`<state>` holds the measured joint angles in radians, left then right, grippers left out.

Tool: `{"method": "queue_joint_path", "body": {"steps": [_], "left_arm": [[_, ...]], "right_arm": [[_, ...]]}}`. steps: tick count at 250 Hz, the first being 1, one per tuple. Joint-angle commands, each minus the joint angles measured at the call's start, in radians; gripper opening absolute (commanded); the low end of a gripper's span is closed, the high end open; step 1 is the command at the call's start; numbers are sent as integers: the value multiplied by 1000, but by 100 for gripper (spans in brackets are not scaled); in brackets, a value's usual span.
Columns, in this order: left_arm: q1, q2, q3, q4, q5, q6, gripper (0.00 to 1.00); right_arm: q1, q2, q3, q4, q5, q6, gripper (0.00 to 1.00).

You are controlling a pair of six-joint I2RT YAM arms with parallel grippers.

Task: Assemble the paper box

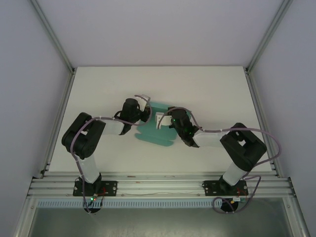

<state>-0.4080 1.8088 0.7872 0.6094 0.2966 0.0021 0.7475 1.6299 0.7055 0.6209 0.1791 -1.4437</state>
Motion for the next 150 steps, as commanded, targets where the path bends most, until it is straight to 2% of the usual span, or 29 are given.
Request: {"method": "queue_joint_path", "body": {"steps": [1,13,33,48,64,74,88,106,123,150], "left_arm": [[-6,15,-39,19,-71,12,0],[-16,12,-39,16,-73,35,0],[-38,5,-38,15,-78,71,0],[-60,1,-39,17,-94,99,0],[-81,2,-44,33,-114,125,0],[-89,5,-41,32,-111,137,0],[-95,9,-38,32,-101,144,0],[-100,11,-38,41,-76,143,0],[-108,6,-45,56,-55,146,0],[-127,6,-52,70,-64,157,0]], "right_arm": [[7,-70,-4,-151,-8,213,37],[7,-102,1,-198,-16,292,49],[8,-165,5,-267,-40,409,60],[1,-236,10,-331,-94,513,86],[-29,-321,37,-437,-206,654,89],[-61,-366,61,-493,-292,763,100],[-119,-407,95,-555,-420,873,100],[-176,-406,133,-551,-431,1040,100],[-234,-350,212,-635,-457,1164,100],[-295,-210,371,-825,-619,1232,95]]}}
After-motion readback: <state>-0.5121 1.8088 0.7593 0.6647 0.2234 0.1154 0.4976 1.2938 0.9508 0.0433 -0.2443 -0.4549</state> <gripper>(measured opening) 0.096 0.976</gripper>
